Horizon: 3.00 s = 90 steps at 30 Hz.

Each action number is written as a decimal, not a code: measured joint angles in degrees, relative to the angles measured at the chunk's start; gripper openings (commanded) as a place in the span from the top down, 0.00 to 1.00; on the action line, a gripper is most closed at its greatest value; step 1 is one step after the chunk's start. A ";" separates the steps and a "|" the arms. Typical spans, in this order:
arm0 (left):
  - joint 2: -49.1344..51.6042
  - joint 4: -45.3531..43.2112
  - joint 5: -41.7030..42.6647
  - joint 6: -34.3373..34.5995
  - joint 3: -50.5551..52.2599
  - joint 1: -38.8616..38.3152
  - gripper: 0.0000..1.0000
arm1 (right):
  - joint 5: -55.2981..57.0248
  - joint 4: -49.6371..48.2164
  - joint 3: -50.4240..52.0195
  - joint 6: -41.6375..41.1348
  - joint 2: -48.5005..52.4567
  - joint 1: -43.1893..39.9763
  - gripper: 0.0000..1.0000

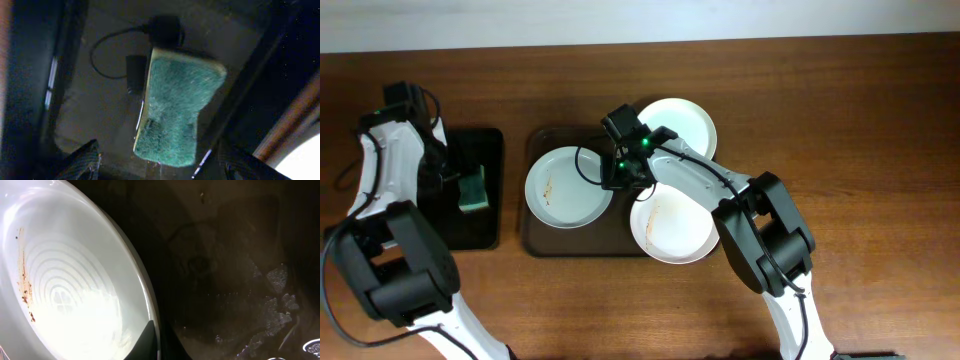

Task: Clean dirty plates on tray and stack at the side
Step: 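Grasp the green sponge with the left gripper and lift it, then scrub the left white plate with the sponge while right gripper holds rim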

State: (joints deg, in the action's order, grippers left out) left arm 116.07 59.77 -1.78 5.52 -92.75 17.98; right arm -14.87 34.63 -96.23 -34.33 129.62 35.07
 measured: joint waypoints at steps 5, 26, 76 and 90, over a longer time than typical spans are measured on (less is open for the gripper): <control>1.66 -3.15 0.20 0.37 5.44 -0.24 0.38 | 0.02 0.02 0.00 0.00 0.00 0.00 0.96; 1.66 -11.65 0.92 0.79 9.35 -0.55 0.59 | 0.02 0.31 -0.07 0.00 0.00 0.00 0.96; -0.02 6.32 2.43 -6.95 -10.32 -0.61 0.99 | 0.04 0.66 -0.20 0.02 0.00 0.00 0.96; -2.49 13.35 9.31 -10.51 -10.82 -0.87 0.99 | 0.00 0.44 -0.20 0.02 0.00 0.00 0.96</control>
State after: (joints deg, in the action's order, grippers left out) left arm 113.58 73.12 7.53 -4.99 -103.57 17.10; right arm -14.87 35.07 -96.42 -34.30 129.62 35.07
